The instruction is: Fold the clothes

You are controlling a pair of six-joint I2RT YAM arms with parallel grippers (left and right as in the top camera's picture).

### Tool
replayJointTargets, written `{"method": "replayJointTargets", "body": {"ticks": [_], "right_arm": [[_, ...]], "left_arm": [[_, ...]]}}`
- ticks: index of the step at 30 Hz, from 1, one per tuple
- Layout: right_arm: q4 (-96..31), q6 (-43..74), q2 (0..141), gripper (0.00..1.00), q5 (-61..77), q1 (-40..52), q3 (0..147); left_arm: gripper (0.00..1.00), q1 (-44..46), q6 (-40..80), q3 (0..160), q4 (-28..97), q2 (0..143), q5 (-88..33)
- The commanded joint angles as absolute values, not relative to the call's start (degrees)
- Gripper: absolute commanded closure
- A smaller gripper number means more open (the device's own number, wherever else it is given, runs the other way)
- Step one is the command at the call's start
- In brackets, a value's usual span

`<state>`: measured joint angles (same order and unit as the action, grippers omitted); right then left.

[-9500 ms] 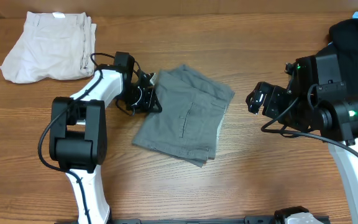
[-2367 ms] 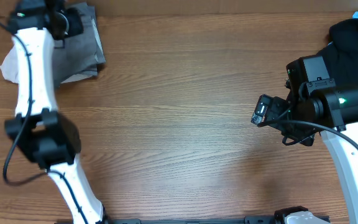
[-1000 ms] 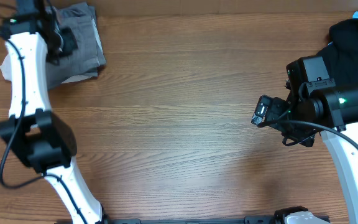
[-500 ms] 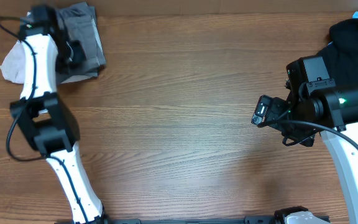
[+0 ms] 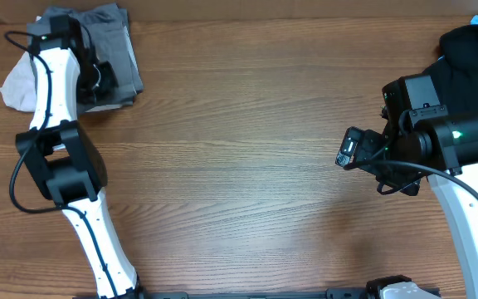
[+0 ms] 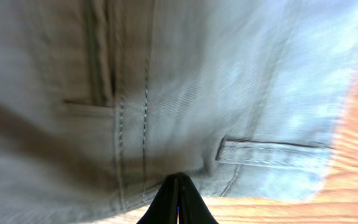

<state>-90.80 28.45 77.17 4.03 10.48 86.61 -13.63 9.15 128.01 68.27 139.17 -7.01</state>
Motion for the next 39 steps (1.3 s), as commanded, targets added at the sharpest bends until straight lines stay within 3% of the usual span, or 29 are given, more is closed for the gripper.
{"method": "replayJointTargets", "body": {"ticks": [1, 26, 39], "right_arm": [[-90.5, 28.1, 76.9, 0.0, 3.5, 10.3, 87.5], [-90.3, 28.1, 76.9, 0.0, 3.5, 10.3, 87.5], [-89.1, 28.1, 76.9, 0.0, 3.5, 10.3, 87.5]], "left_arm": [[0.96, -14.7, 10.6, 130.5, 67.0, 133.0, -5.0], [0.96, -23.3, 10.6, 128.4, 66.1, 144.7, -1.7], [0.96, -23.3, 12.5, 129.4, 69.3, 135.3, -3.6]]}}
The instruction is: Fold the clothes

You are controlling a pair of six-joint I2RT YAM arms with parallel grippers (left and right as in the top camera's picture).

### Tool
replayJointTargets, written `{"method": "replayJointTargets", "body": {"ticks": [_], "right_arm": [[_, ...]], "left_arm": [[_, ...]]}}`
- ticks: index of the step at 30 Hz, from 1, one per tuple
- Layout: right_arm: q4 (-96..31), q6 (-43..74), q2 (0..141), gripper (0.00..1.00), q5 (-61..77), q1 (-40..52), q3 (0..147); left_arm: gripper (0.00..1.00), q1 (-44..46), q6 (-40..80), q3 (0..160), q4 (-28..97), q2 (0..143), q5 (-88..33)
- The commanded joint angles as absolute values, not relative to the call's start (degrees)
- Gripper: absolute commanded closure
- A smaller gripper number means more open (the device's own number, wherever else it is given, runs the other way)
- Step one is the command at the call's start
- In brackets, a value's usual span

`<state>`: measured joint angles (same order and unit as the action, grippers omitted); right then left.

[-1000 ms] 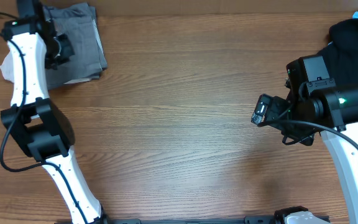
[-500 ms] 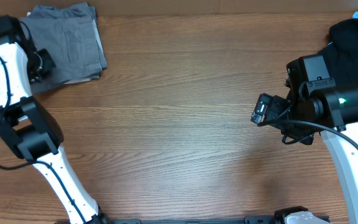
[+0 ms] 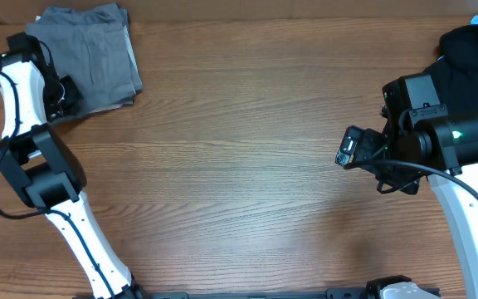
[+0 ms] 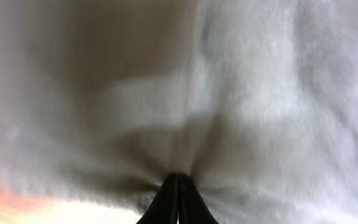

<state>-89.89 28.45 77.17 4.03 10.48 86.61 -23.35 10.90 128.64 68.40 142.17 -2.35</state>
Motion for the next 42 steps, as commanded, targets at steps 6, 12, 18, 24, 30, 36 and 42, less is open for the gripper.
{"method": "replayJointTargets", "body": {"ticks": [6, 12, 18, 24, 30, 36, 42], "right_arm": [[-84.2, 28.1, 76.9, 0.0, 3.5, 10.3, 87.5], [-83.2, 27.8, 76.9, 0.0, 5.2, 10.3, 89.6], [-86.5, 26.0, 75.4, 0.0, 6.6, 10.3, 95.5], [-87.2, 25.2, 66.8, 0.0, 8.5, 10.3, 96.5], [-88.2, 25.2, 56.2, 0.0, 8.4, 10.3, 96.4], [-92.4, 25.3, 47.1, 0.0, 3.6, 10.3, 96.4], [-96.8, 25.3, 42.6, 0.0, 1.9, 10.3, 96.3]], "left_arm": [[0.36, -23.2, 12.4, 129.4, 72.4, 126.8, -9.0], [0.0, -23.2, 11.6, 129.4, 76.0, 116.7, -17.9], [0.0, -23.2, 9.6, 129.4, 80.2, 104.4, -24.7], [0.0, -22.4, 6.1, 129.4, 86.3, 93.6, -28.8], [0.0, -21.0, -2.3, 129.4, 95.4, 87.9, -36.6], [0.02, -19.0, -3.7, 128.3, 96.8, 81.4, -37.5], [0.0, -18.9, -4.1, 122.2, 96.8, 67.3, -37.1]]}}
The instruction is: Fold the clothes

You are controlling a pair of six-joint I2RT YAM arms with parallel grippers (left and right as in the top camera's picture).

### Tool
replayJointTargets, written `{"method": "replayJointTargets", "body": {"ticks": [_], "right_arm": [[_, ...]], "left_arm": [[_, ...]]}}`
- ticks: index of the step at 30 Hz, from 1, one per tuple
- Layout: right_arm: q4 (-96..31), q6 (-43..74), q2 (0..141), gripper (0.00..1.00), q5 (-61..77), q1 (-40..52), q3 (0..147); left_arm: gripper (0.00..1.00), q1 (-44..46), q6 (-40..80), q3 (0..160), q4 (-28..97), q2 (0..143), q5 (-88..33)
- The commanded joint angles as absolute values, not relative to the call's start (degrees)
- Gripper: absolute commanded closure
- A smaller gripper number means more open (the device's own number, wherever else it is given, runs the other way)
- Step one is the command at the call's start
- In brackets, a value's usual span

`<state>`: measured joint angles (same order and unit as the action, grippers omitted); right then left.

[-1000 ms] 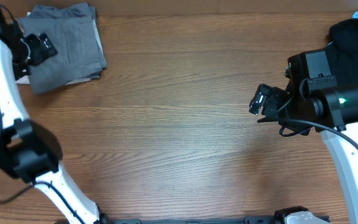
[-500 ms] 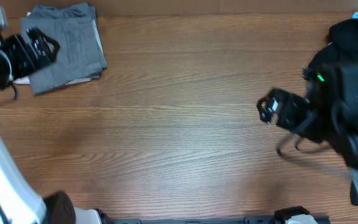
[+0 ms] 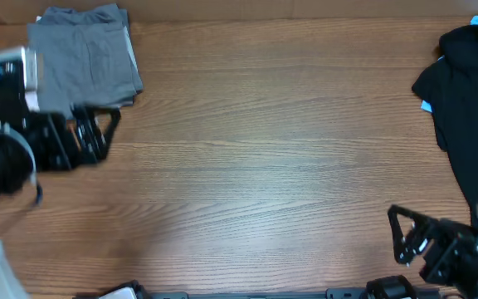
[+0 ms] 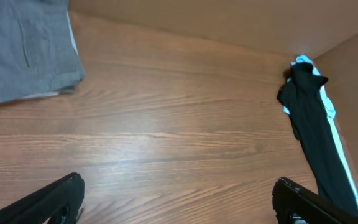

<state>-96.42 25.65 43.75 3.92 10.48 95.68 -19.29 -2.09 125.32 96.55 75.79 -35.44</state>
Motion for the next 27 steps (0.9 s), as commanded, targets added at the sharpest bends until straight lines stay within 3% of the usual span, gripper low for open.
{"method": "replayJointTargets", "body": {"ticks": [1, 13, 18, 27], "right_arm": [[-96.9, 25.3, 42.2, 0.0, 1.5, 10.3, 96.2], [-93.1, 27.2, 32.2, 0.0, -2.6, 10.3, 88.0], [-87.8, 27.2, 31.7, 0.0, -6.6, 10.3, 84.9], [-81.7, 27.2, 31.7, 0.0, -6.4, 10.3, 80.8]], "left_arm": [[0.0, -18.9, -4.5, 120.4, 96.8, 64.7, -37.1], [0.0, -14.4, -14.2, 100.5, 96.8, 34.3, -43.5], [0.0, -12.5, -14.2, 100.2, 96.8, 31.1, -37.4], [0.0, -12.6, -14.2, 100.2, 96.6, 31.0, -37.3]]}}
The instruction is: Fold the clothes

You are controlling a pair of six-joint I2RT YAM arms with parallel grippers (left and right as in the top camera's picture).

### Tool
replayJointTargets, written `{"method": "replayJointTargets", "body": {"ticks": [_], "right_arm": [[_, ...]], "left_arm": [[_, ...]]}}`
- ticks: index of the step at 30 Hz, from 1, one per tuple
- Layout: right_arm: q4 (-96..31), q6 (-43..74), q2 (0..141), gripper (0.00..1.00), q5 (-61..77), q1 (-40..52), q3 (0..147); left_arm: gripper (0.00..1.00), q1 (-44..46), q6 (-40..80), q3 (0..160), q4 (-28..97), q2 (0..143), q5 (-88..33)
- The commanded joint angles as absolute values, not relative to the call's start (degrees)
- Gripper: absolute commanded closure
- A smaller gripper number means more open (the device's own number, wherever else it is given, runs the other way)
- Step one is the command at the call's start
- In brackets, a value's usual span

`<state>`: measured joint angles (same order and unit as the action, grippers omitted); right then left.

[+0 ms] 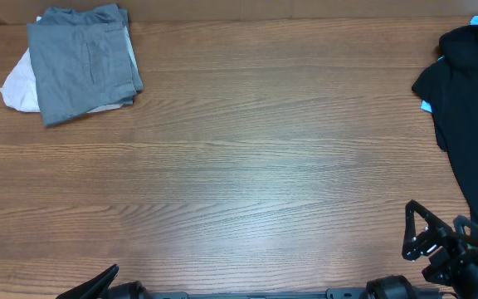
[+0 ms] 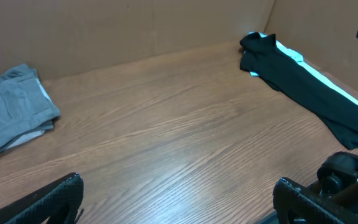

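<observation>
Folded grey shorts [image 1: 84, 63] lie at the far left corner on top of a white garment [image 1: 19, 86]; the left wrist view shows the grey shorts [image 2: 11, 118] too. An unfolded black garment with light blue trim [image 1: 469, 100] lies along the right edge, and the left wrist view catches the black garment [image 2: 303, 84] as well. My left gripper [image 2: 179, 202] is open over bare wood at the front edge, only a fingertip [image 1: 98, 282] showing overhead. My right gripper [image 1: 417, 237] is open at the front right corner, holding nothing.
The wooden table [image 1: 256, 158] is walled by brown board at the back and right [image 2: 135, 31]. My right arm's body [image 2: 347, 177] shows low at the right of the left wrist view.
My left gripper was open just in front of the grey shorts at the left edge; now it is at the table's front edge. The right gripper sits slightly further right and lower.
First my left gripper was shut against the grey shorts while the right arm hung by the black garment. Then the left was shut at the white garment beside the pile. Later both were open and off the clothes, and now both are at the front edge.
</observation>
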<state>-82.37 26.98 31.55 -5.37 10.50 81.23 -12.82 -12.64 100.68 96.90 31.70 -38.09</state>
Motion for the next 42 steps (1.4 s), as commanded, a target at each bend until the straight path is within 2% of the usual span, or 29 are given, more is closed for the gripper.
{"method": "replayJointTargets", "body": {"ticks": [1, 34, 38, 42], "right_arm": [[-81.4, 27.2, 31.7, 0.0, -6.4, 10.3, 80.8], [-80.4, 27.0, 31.7, 0.0, -7.1, 10.2, 80.5], [-77.2, 26.0, 31.0, 0.0, -8.1, 8.0, 77.0], [-68.1, 21.5, 26.6, 0.0, -6.5, 4.3, 66.1]], "left_arm": [[0.0, -12.6, -14.2, 100.2, 96.4, 31.0, -37.4], [0.0, -12.6, -14.2, 100.2, 96.2, 31.0, -37.2], [0.0, -12.6, -14.2, 100.2, 96.2, 31.0, -37.2], [0.0, -12.6, -14.2, 100.2, 96.2, 31.0, -37.2]]}}
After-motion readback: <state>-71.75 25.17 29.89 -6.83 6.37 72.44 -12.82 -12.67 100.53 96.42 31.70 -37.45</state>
